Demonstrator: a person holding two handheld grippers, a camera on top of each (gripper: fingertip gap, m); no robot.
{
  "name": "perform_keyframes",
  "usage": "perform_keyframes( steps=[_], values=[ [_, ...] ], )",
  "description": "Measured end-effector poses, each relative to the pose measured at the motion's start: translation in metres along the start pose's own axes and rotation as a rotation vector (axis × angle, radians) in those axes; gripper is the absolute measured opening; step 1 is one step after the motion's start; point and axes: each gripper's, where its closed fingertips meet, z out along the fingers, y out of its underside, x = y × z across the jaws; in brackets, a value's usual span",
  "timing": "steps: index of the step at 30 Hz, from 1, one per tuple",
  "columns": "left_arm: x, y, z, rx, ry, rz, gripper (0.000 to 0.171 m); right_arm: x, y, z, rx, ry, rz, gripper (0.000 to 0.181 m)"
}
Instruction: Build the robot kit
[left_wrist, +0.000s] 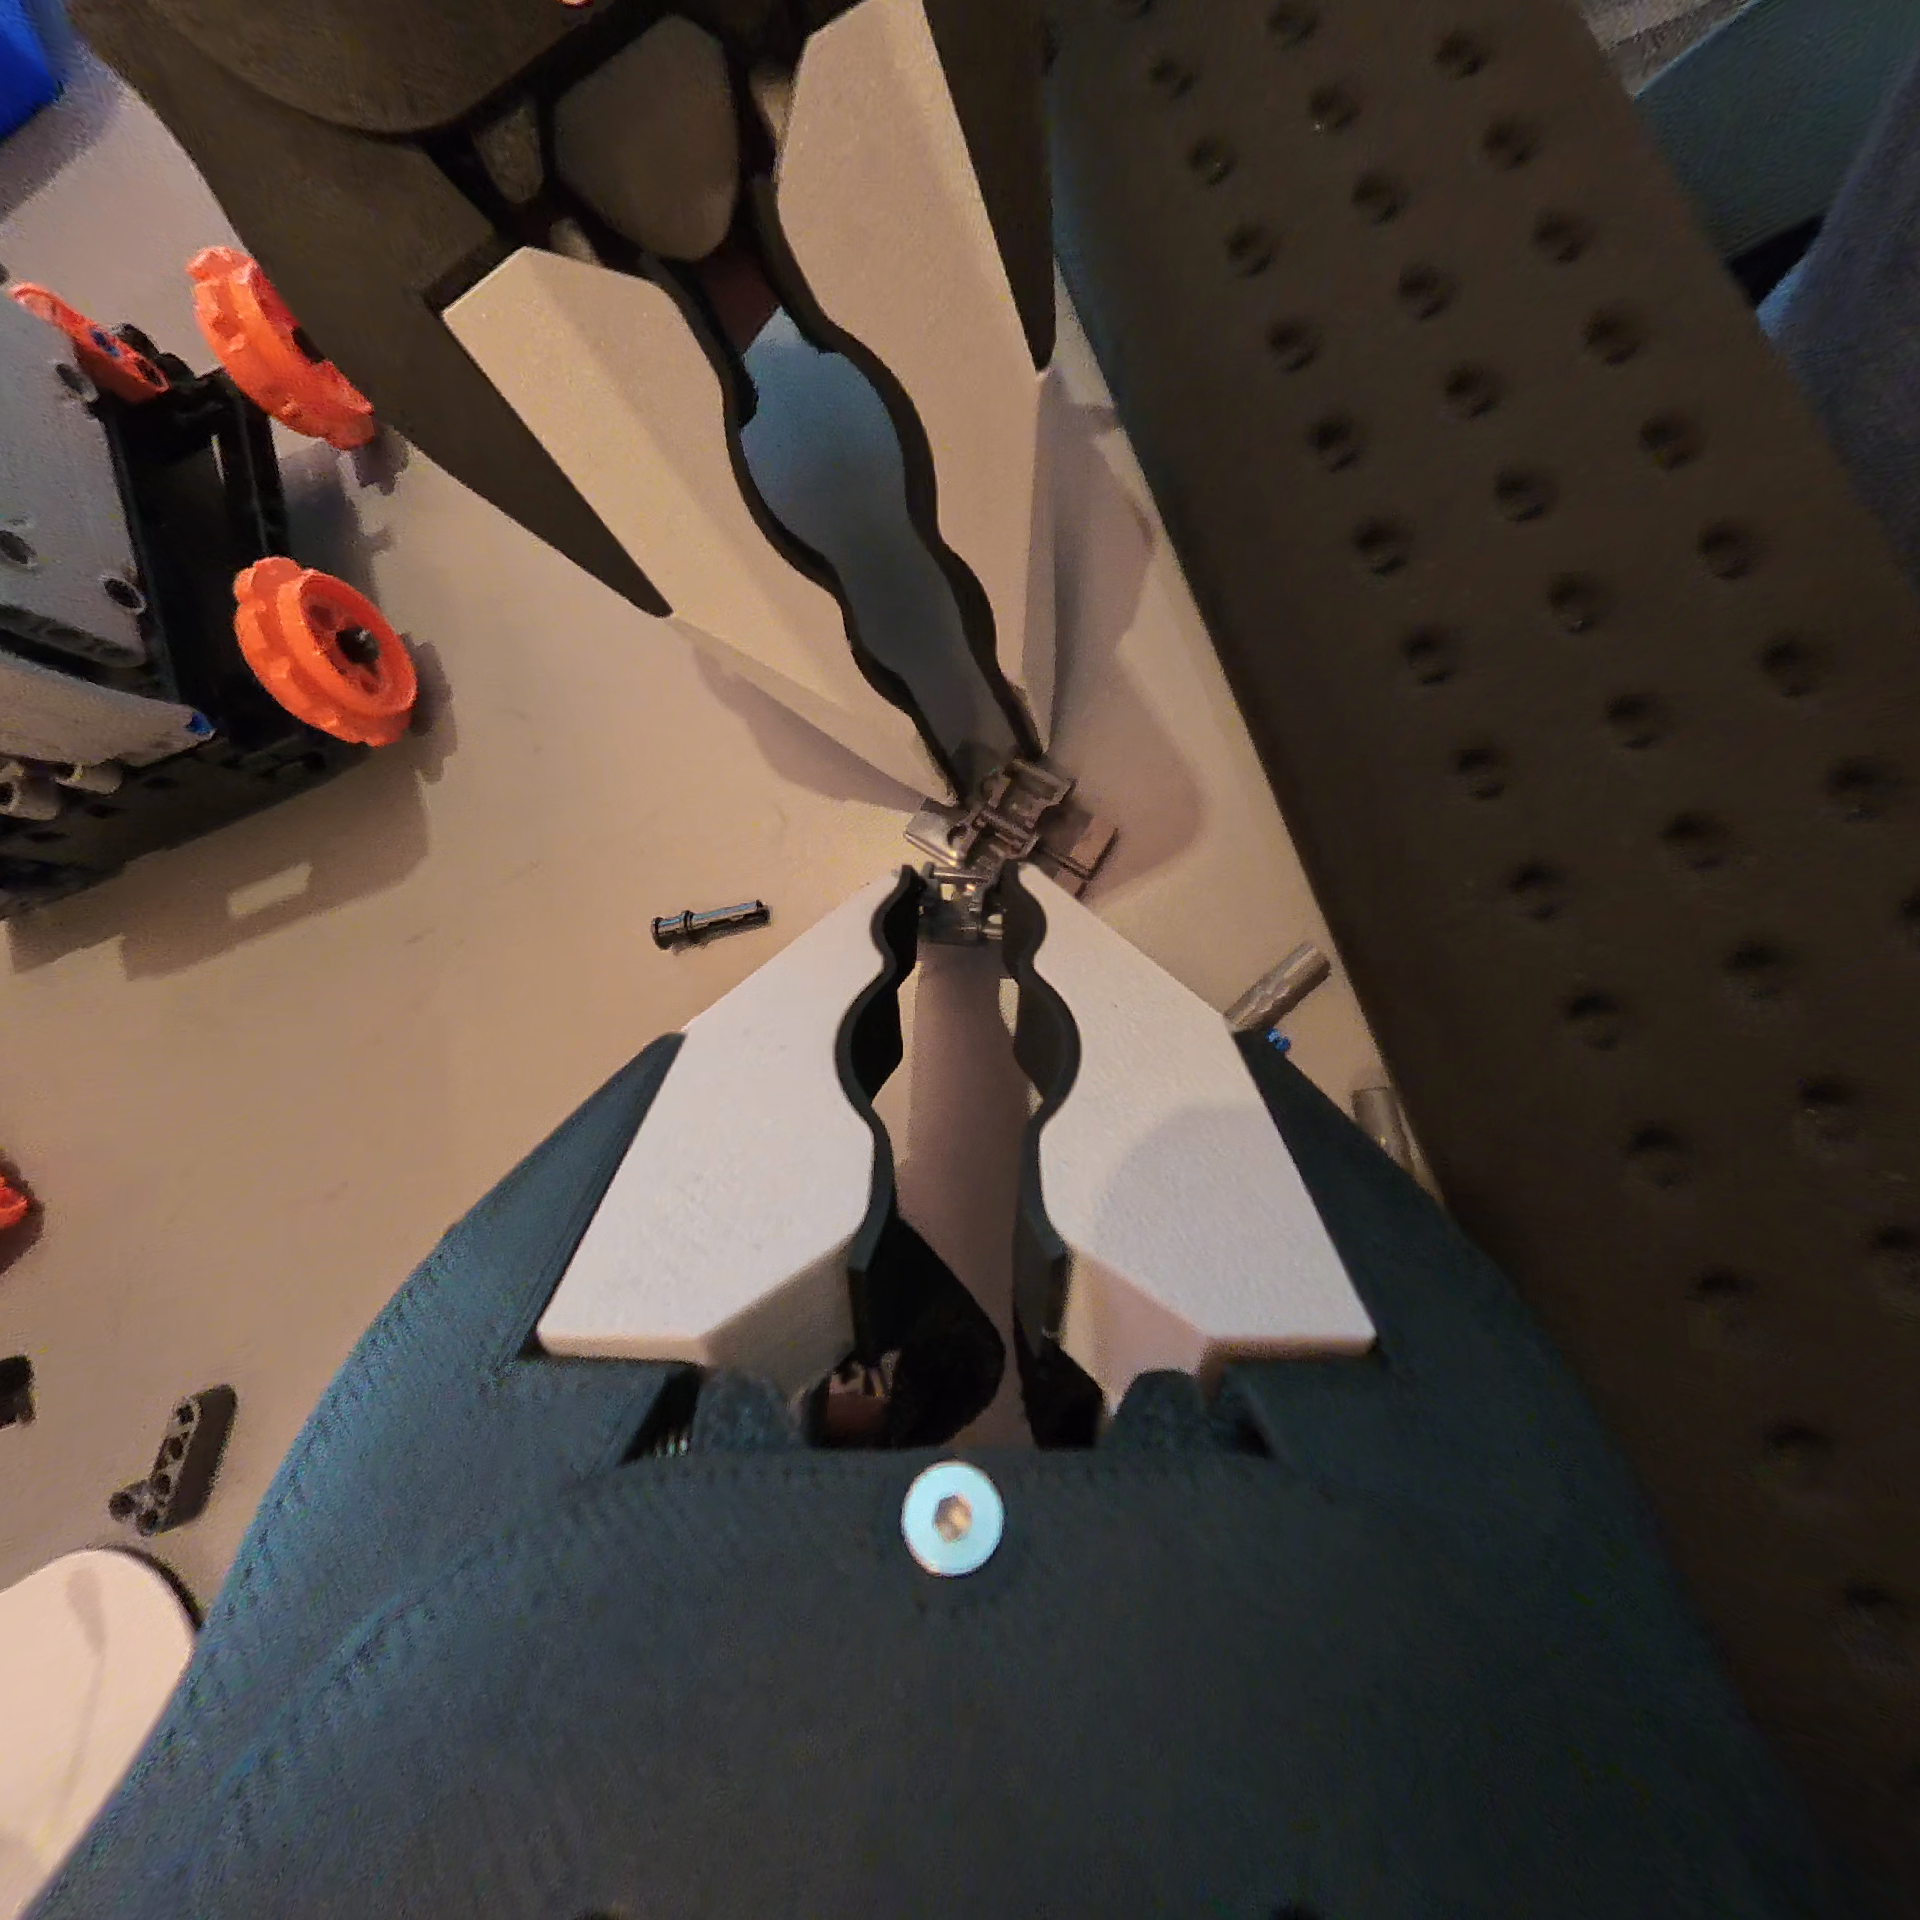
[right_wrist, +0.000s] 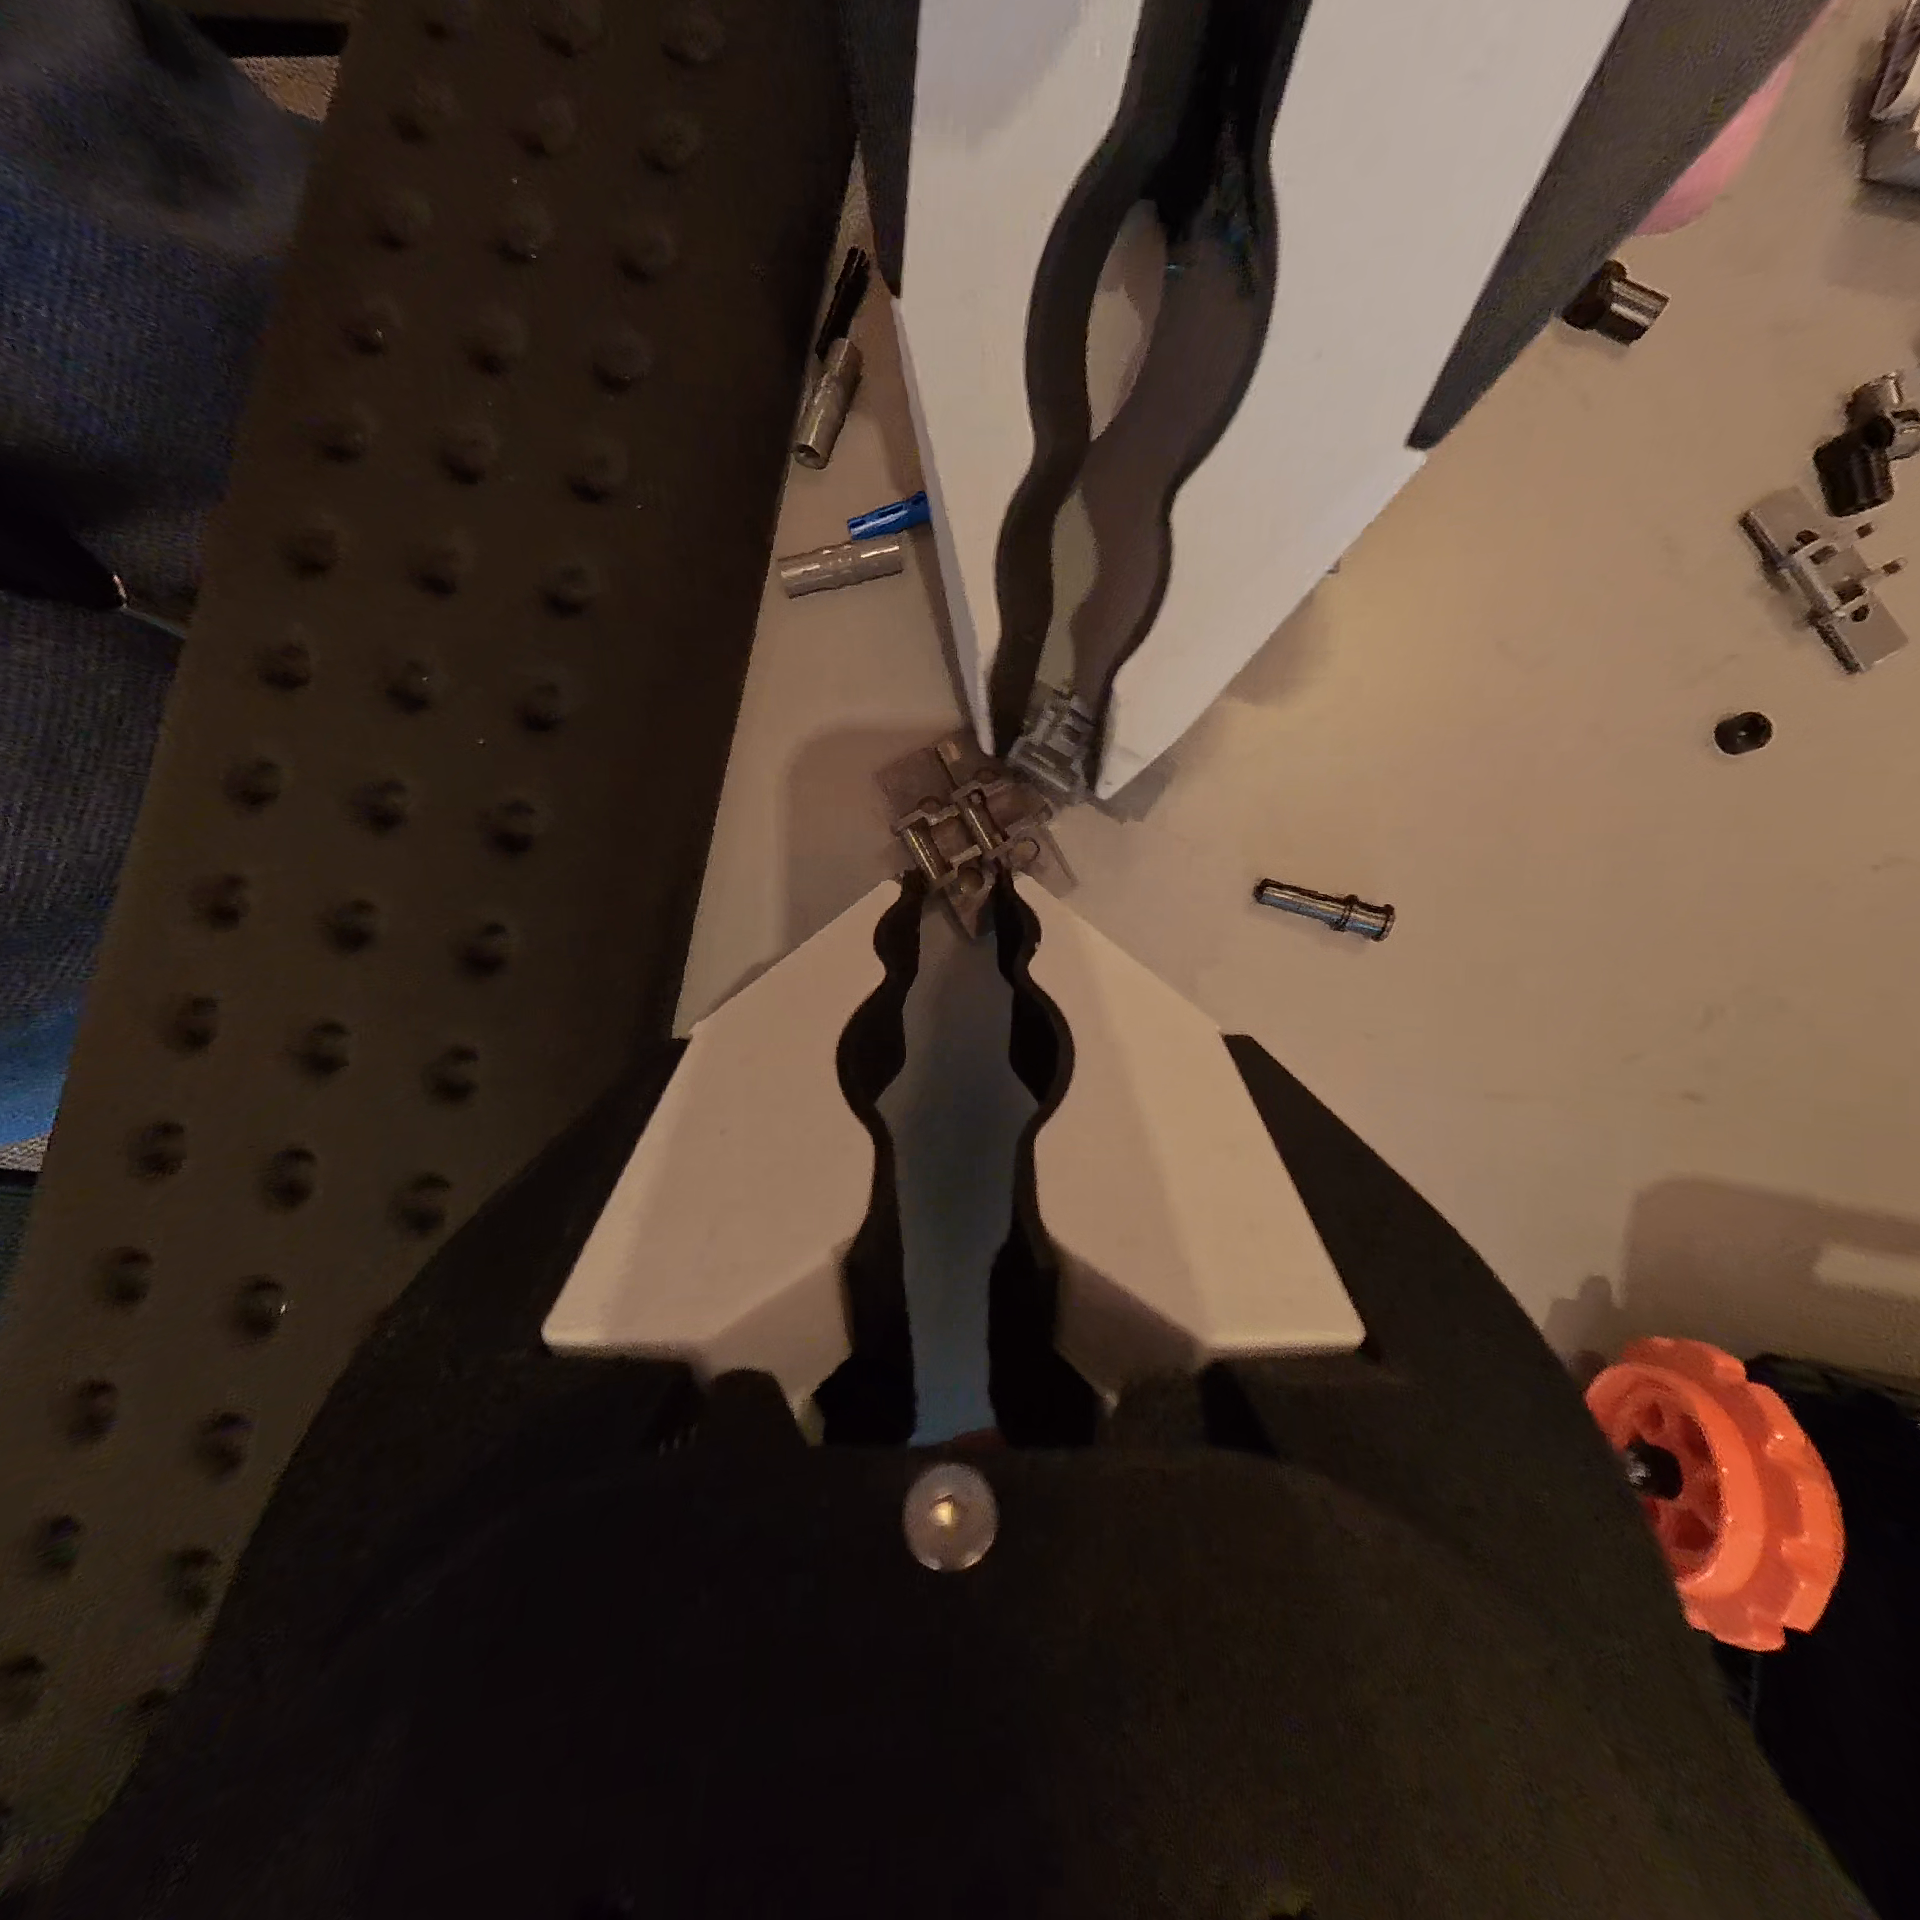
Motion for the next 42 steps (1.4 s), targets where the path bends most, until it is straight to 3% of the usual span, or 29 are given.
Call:
perform_keyframes(
  steps=[19,32,42],
  values=[
    [0.006,-0.001,0.008,-0.082,0.241,0.182,0.014,-0.005,0.002,-0.002,0.024,-0.027,-0.018,0.012],
    [0.007,-0.003,0.014,-0.041,0.255,0.157,0.015,-0.005,0.009,-0.009,-0.003,0.002,-0.041,0.014],
    [0.000,-0.002,-0.001,-0.031,0.158,0.124,0.021,-0.001,0.000,-0.013,0.017,0.081,-0.048,0.007]
  ],
)
